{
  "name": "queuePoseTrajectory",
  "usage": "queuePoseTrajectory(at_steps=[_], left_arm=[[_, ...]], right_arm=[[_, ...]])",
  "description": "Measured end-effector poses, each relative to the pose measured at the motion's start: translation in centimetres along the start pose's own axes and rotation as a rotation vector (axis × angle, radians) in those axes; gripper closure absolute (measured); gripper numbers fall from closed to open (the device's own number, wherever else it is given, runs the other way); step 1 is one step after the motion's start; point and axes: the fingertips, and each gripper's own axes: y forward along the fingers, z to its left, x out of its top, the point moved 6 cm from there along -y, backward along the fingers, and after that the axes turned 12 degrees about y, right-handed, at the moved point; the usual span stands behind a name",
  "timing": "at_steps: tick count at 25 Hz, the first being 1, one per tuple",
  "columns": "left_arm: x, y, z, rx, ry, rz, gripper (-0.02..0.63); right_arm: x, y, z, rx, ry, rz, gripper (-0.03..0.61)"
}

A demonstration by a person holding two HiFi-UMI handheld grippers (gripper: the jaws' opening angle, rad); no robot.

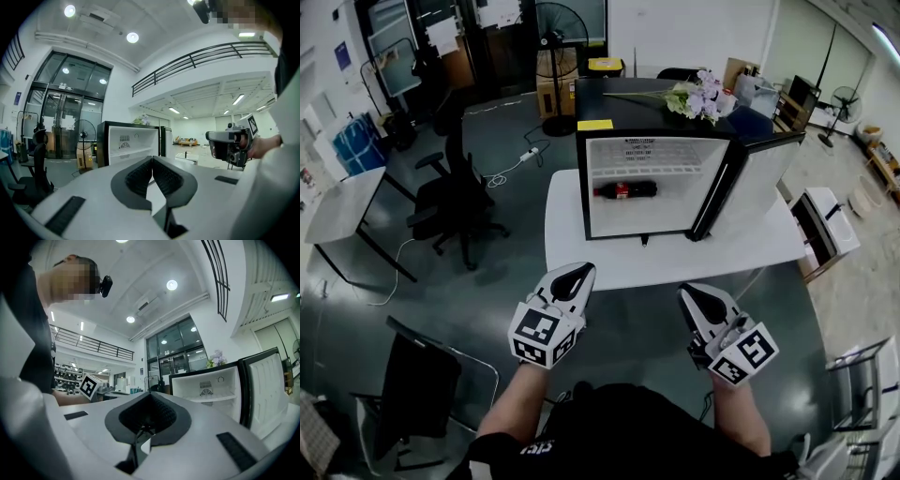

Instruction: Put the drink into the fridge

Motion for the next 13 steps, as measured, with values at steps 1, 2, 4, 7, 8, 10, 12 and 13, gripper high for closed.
queuePoseTrajectory(at_steps=[1, 2, 4, 7, 8, 10, 12, 13], left_arm=[[0.0, 0.1, -0.2, 0.0, -0.003, 0.005, 0.595], [0.0, 0.1, -0.5, -0.001, -0.007, 0.009, 0.595], [0.0, 0.3, -1.0, 0.0, -0.012, 0.017, 0.595], [0.1, 0.5, -1.9, -0.001, -0.017, 0.023, 0.595], [0.2, 0.6, -2.2, -0.002, -0.018, 0.025, 0.595], [0.4, 0.8, -2.8, -0.003, -0.02, 0.027, 0.595], [0.4, 1.1, -3.4, -0.004, -0.02, 0.03, 0.595], [0.4, 1.2, -3.7, -0.004, -0.021, 0.031, 0.595]], right_arm=[[-0.1, -0.3, -0.2, -0.002, 0.001, 0.004, 0.568], [-0.2, -0.5, -0.3, -0.003, 0.002, 0.01, 0.568], [-0.5, -1.0, -0.7, -0.004, 0.01, 0.018, 0.568], [-0.6, -1.9, -1.1, -0.004, 0.025, 0.02, 0.568], [-0.5, -2.2, -1.3, -0.002, 0.028, 0.021, 0.568], [-0.5, -2.7, -1.5, 0.003, 0.032, 0.024, 0.568], [-0.5, -3.2, -1.8, 0.004, 0.031, 0.026, 0.568], [-0.5, -3.4, -1.9, 0.003, 0.029, 0.027, 0.568]])
